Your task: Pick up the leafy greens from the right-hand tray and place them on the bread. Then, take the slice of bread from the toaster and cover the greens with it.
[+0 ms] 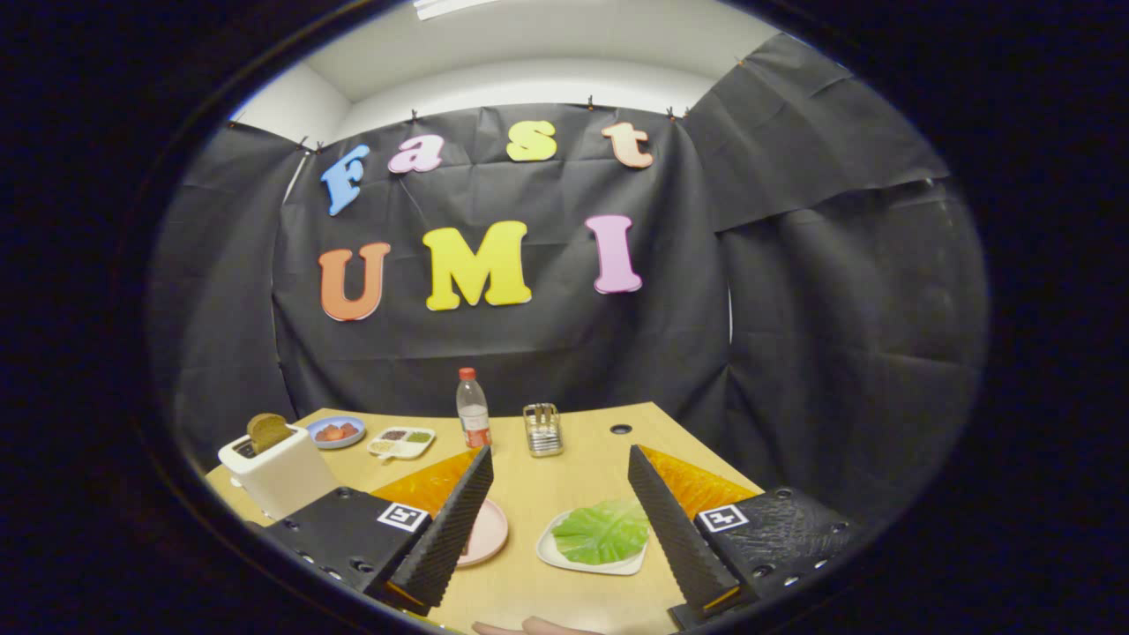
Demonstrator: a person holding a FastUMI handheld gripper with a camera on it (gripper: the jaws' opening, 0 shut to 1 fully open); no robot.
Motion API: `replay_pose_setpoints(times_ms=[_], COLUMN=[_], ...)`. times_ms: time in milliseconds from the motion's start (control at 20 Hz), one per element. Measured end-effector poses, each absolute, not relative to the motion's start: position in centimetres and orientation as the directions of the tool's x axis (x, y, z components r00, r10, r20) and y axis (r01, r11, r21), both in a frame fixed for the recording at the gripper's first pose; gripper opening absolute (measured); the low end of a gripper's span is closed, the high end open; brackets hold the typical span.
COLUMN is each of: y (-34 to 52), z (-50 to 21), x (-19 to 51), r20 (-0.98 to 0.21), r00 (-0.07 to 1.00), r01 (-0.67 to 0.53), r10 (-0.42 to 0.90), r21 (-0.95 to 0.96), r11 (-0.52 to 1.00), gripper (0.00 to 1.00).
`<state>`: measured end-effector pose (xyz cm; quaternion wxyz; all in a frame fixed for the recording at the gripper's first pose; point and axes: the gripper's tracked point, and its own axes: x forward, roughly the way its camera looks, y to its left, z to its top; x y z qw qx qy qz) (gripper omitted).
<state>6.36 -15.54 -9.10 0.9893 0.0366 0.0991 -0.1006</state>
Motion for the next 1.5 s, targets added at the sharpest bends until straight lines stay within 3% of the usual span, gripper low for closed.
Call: replay_pose_setpoints(times_ms=[550,1050,1250,1450,1500], y=[-24.4,-26.0,-25.7,-25.9,-25.7], z=[-18.7,-28.2,-29.6,-30.0,-29.9], x=[13.6,16.1,16.3,16.3,16.3], r20=[-0.392,-0.679,-0.726,-0.741,-0.739], r00=[0.900,0.708,0.665,0.645,0.648], r01=[0.209,0.283,0.297,0.316,0.311], r10=[-0.191,-0.195,-0.175,-0.188,-0.186], r21=[0.003,0.019,0.042,0.034,0.033], r11=[0.978,0.959,0.954,0.948,0.950], gripper=[0.96,0.94,0.71,0.40,0.20])
